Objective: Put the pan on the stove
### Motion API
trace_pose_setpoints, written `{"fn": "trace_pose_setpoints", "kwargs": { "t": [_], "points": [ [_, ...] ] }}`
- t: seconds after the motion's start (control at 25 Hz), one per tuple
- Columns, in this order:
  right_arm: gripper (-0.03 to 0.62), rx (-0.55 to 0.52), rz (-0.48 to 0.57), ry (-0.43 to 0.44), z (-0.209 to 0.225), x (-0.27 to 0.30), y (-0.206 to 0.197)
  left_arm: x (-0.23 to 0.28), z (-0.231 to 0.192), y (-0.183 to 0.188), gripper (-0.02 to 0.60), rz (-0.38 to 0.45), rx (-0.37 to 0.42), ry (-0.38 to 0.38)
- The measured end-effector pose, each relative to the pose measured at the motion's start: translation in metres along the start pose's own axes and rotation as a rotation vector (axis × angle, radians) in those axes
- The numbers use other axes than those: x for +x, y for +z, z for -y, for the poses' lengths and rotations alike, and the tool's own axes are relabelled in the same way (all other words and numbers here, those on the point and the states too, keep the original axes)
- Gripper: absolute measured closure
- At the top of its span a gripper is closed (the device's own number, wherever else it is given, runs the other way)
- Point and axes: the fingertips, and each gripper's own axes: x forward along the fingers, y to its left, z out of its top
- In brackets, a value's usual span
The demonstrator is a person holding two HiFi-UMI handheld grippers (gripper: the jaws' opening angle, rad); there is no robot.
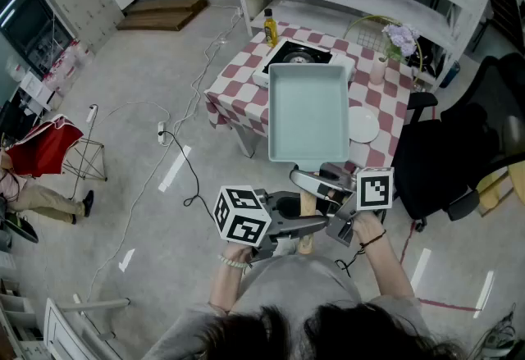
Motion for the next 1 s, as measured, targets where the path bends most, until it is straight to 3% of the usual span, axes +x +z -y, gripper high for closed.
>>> {"fn": "trace_pose_setpoints", "kwargs": {
  "t": [0.36,1.0],
  "points": [
    [0.402,-0.012,-0.026,-0.03,0.009,-0.008,0.003,0.006,-0.002,0.003,0.382,0.007,-0.011,0.015],
    [0.399,0.034,-0.074,0.006,0.021,-0.014,0.014,0.021,-0.015,0.016,0.382,0.061,-0.049,0.066]
  ]
}}
